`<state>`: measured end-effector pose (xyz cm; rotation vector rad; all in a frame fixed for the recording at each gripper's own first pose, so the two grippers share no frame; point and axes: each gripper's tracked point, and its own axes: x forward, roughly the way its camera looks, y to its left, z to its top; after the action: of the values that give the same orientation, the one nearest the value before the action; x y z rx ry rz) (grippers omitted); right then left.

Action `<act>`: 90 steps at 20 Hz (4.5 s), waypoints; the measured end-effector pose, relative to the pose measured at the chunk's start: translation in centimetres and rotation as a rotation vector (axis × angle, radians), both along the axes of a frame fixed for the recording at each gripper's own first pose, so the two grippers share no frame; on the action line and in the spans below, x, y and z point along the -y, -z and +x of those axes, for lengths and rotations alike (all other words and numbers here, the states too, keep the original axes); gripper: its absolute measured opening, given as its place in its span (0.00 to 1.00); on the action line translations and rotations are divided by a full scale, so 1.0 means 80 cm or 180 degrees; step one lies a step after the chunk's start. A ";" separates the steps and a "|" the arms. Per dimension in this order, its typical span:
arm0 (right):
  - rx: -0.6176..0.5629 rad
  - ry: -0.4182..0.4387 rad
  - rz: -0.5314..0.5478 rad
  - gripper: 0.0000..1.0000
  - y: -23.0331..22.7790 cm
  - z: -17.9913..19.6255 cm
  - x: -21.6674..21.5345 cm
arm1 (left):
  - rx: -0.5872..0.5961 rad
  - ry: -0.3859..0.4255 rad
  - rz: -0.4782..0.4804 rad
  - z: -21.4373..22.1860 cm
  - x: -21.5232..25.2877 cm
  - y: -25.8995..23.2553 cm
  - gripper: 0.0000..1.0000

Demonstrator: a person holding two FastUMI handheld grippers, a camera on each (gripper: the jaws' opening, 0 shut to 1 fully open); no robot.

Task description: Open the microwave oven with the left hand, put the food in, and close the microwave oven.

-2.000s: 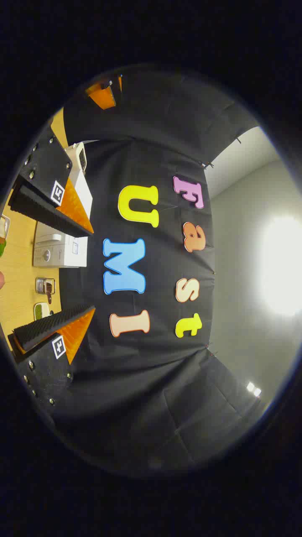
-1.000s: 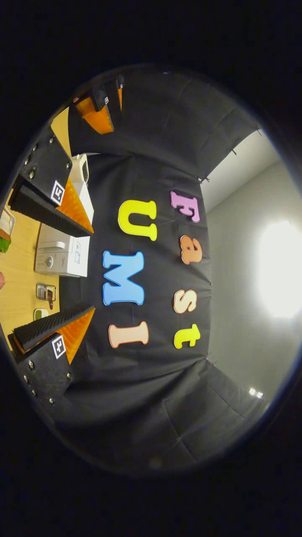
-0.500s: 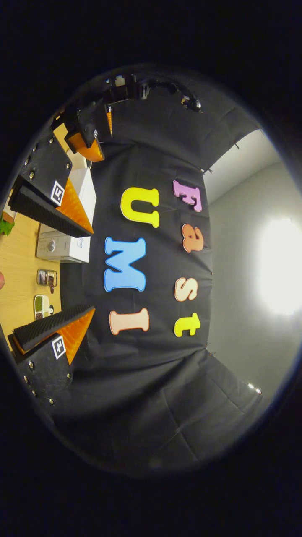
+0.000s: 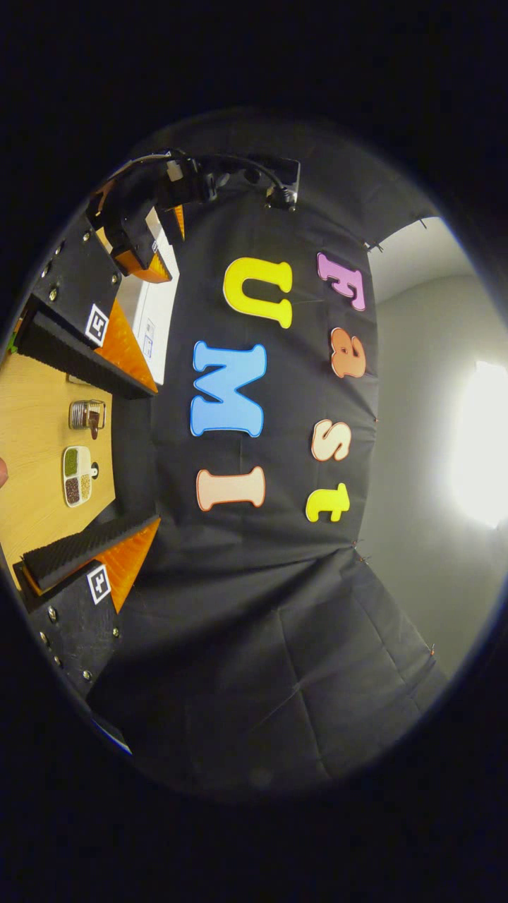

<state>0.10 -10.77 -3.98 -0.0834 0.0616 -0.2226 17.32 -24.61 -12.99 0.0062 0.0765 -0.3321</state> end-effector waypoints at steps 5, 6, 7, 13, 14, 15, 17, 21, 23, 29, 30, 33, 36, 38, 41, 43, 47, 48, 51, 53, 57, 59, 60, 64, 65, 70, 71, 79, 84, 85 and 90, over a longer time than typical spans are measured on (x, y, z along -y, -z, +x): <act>-0.0184 0.0264 -0.0137 0.96 0.015 -0.005 0.024 | -0.0213 0.0081 0.0041 0.048 0.038 0.072 0.97; -0.0215 0.0313 -0.0165 0.96 0.017 -0.007 0.029 | -0.0284 0.0096 0.0063 0.054 0.046 0.090 0.91; -0.0246 0.0373 -0.0189 0.96 0.019 -0.009 0.034 | -0.0360 0.0102 0.0077 0.062 0.051 0.106 0.91; -0.0400 0.0566 -0.0278 0.96 0.029 -0.021 0.055 | -0.0803 0.0152 0.0179 0.072 0.076 0.199 0.82; -0.0414 0.0589 -0.0290 0.96 0.029 -0.021 0.058 | -0.0878 0.0183 0.0189 0.070 0.082 0.216 0.78; -0.0428 0.0603 -0.0288 0.96 0.029 -0.023 0.059 | -0.0929 0.0195 0.0208 0.068 0.084 0.228 0.78; -0.0459 0.0644 -0.0289 0.96 0.032 -0.027 0.065 | -0.0990 0.0206 0.0277 0.068 0.089 0.245 0.84; -0.0528 0.0729 -0.0353 0.96 0.037 -0.034 0.074 | -0.0900 0.0122 0.0416 0.080 0.088 0.246 0.58; -0.0552 0.0737 -0.0366 0.96 0.038 -0.037 0.074 | -0.0887 0.0136 0.0489 0.082 0.087 0.243 0.40; -0.0550 0.0700 -0.0330 0.96 0.038 -0.042 0.069 | -0.1081 0.0179 0.0432 0.084 0.090 0.250 0.22; -0.0541 0.0697 -0.0322 0.96 0.036 -0.043 0.069 | -0.1157 0.0199 0.0358 0.080 0.088 0.248 0.20; -0.0466 0.0692 -0.0312 0.96 0.029 -0.044 0.070 | -0.1237 0.0250 0.0318 0.075 0.086 0.245 0.18; -0.0439 0.0646 -0.0264 0.96 0.031 -0.043 0.069 | -0.1195 0.0257 0.0276 0.037 0.069 0.234 0.18; -0.0459 0.0542 -0.0152 0.96 0.039 -0.042 0.064 | -0.1199 0.0346 0.0318 0.016 0.057 0.232 0.18; -0.0400 0.0418 -0.0080 0.96 0.037 -0.044 0.058 | -0.1259 0.0351 0.0286 -0.008 0.039 0.226 0.18; -0.0355 0.0275 -0.0029 0.96 0.036 -0.046 0.049 | -0.1243 0.0282 0.0315 -0.028 0.022 0.220 0.16; -0.0290 -0.0003 -0.0005 0.96 0.029 -0.057 0.036 | -0.1248 0.0127 0.0332 -0.069 -0.019 0.212 0.16; -0.0277 -0.0080 0.0017 0.96 0.027 -0.060 0.032 | -0.1246 0.0074 0.0346 -0.080 -0.031 0.210 0.13; -0.0262 -0.0321 0.0065 0.96 0.026 -0.070 0.016 | -0.1264 -0.0095 0.0372 -0.104 -0.067 0.204 0.13; -0.0275 -0.0501 0.0082 0.96 0.028 -0.075 0.003 | -0.1274 -0.0197 0.0401 -0.119 -0.093 0.202 0.15; -0.0266 -0.0747 0.0110 0.96 0.024 -0.081 -0.025 | -0.1301 -0.0367 0.0435 -0.146 -0.146 0.197 0.15; -0.0236 -0.0853 0.0114 0.96 0.020 -0.080 -0.045 | -0.1304 -0.0436 0.0433 -0.157 -0.172 0.193 0.15; -0.0234 -0.0895 0.0100 0.96 0.019 -0.078 -0.054 | -0.1307 -0.0460 0.0422 -0.163 -0.185 0.196 0.15; -0.0216 -0.0974 0.0247 0.96 0.014 -0.078 -0.095 | -0.1358 -0.0437 0.0335 -0.175 -0.225 0.198 0.15; -0.0233 -0.0962 0.0280 0.96 0.017 -0.077 -0.104 | -0.1353 -0.0413 0.0354 -0.177 -0.235 0.197 0.17; -0.0268 -0.0827 0.0309 0.96 0.017 -0.078 -0.149 | -0.1329 -0.0282 0.0345 -0.184 -0.285 0.200 0.17; -0.0269 -0.0805 0.0300 0.96 0.018 -0.079 -0.159 | -0.1328 -0.0250 0.0339 -0.183 -0.294 0.199 0.17; -0.0334 -0.0618 0.0359 0.96 0.027 -0.090 -0.233 | -0.1299 -0.0012 0.0291 -0.181 -0.356 0.202 0.17; -0.0386 -0.0538 0.0242 0.96 0.034 -0.093 -0.259 | -0.1271 -0.0132 0.0246 -0.178 -0.413 0.206 0.15; -0.0412 -0.0549 0.0213 0.96 0.037 -0.092 -0.262 | -0.1293 -0.0157 0.0200 -0.176 -0.421 0.206 0.15; -0.0707 -0.0694 0.0281 0.96 0.072 -0.083 -0.263 | -0.1260 -0.0406 0.0022 -0.200 -0.456 0.190 0.22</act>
<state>-6.54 10.28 -9.70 -0.0262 0.2818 0.0082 1.33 11.86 -28.22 -0.0576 0.4683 -0.2017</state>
